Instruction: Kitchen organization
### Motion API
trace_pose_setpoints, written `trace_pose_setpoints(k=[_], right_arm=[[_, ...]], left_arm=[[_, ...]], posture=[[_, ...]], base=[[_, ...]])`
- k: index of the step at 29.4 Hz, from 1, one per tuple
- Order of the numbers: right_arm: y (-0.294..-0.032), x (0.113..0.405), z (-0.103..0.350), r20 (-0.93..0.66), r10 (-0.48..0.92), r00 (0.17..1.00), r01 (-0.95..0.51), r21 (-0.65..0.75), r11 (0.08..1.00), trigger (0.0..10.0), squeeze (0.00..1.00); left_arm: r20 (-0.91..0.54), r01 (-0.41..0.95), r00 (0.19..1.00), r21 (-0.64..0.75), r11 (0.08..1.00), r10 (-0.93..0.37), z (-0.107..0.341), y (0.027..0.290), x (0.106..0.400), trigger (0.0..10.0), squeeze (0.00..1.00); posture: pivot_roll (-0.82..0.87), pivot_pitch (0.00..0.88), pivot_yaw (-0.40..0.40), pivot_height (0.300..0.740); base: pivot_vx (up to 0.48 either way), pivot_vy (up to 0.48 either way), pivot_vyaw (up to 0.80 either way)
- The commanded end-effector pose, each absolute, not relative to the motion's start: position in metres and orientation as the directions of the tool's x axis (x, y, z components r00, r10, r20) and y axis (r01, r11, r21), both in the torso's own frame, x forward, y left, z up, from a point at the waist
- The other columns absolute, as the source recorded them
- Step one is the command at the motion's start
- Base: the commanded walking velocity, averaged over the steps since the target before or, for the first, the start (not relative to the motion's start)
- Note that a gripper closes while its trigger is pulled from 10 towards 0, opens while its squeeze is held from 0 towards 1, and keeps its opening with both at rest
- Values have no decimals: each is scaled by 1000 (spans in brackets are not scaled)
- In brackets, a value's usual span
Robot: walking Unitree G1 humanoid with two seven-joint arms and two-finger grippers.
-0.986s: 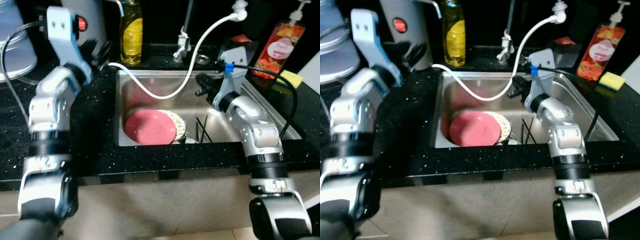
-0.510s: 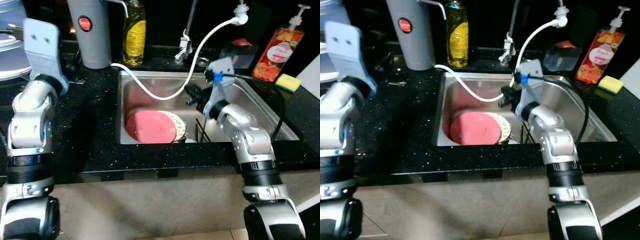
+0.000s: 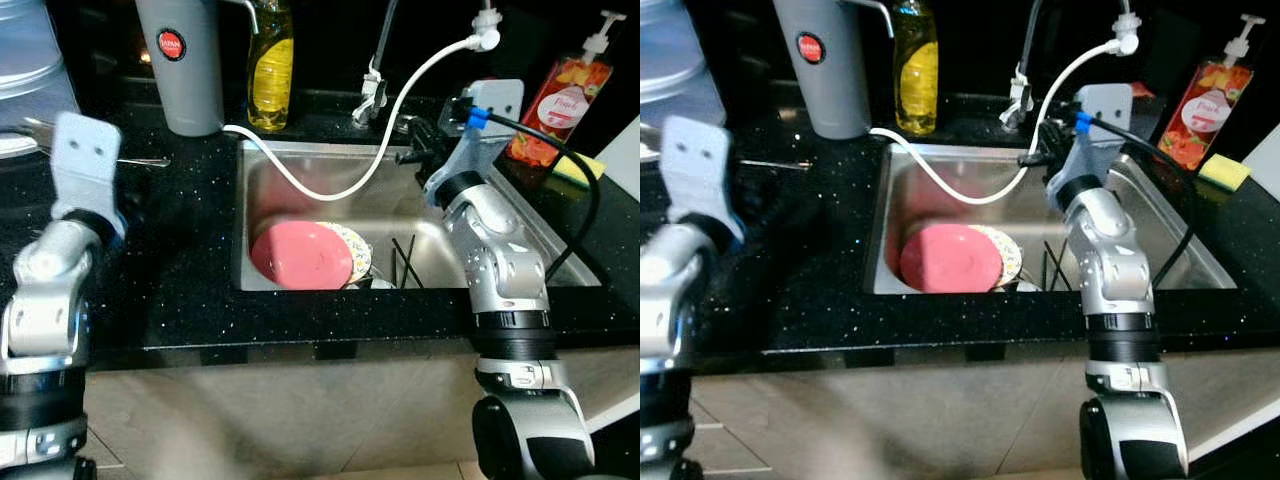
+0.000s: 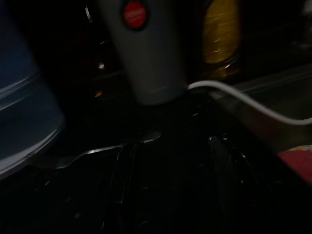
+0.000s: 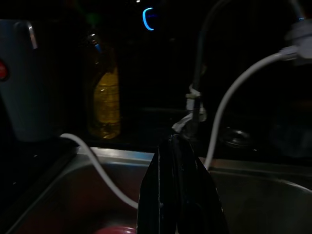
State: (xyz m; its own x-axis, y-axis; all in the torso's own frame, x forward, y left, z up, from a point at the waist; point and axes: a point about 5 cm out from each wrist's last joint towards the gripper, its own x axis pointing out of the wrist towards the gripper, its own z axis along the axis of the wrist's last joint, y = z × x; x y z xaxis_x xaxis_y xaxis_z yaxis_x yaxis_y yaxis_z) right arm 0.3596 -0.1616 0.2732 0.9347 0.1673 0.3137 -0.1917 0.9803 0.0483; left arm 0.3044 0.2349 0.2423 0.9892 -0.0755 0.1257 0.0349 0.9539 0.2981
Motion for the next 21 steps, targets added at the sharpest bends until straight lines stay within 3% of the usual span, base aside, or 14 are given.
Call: trace_pose_setpoints(k=[1,4,6,10,14,18,21], right_arm=[[-169,358,271,320,134,938,-163,65,984,10000,0],[-171,359,272,323,121,939,-151,70,986,10000,0],[-171,362,273,331,105,938,-138,78,987,10000,0],[-170,363,275,339,108,935,-141,72,987,10000,0],[-168,362,276,340,116,933,-147,67,987,10000,0],[-169,361,277,342,121,932,-149,57,987,10000,0],[-171,360,277,343,120,931,-148,55,987,10000,0]], left_arm=[[122,53,988,284,957,-91,234,230,301,10000,0],[105,66,989,321,945,-105,232,229,302,10000,0],[5,126,990,419,899,-141,221,226,305,10000,0],[-1,164,982,504,848,-189,221,220,310,10000,0],[-28,138,988,623,770,-155,213,227,316,10000,0],[-123,233,972,577,783,-199,203,232,319,10000,0],[-90,205,976,679,704,-198,206,236,320,10000,0]], posture=[[209,0,-63,740],[209,0,-63,740],[219,0,-62,740],[219,0,-63,740],[206,0,-61,740],[196,0,-58,740],[187,0,-55,740]], base=[[0,0,0],[0,0,0],[0,0,0],[0,0,0],[0,0,0],[0,0,0],[0,0,0]])
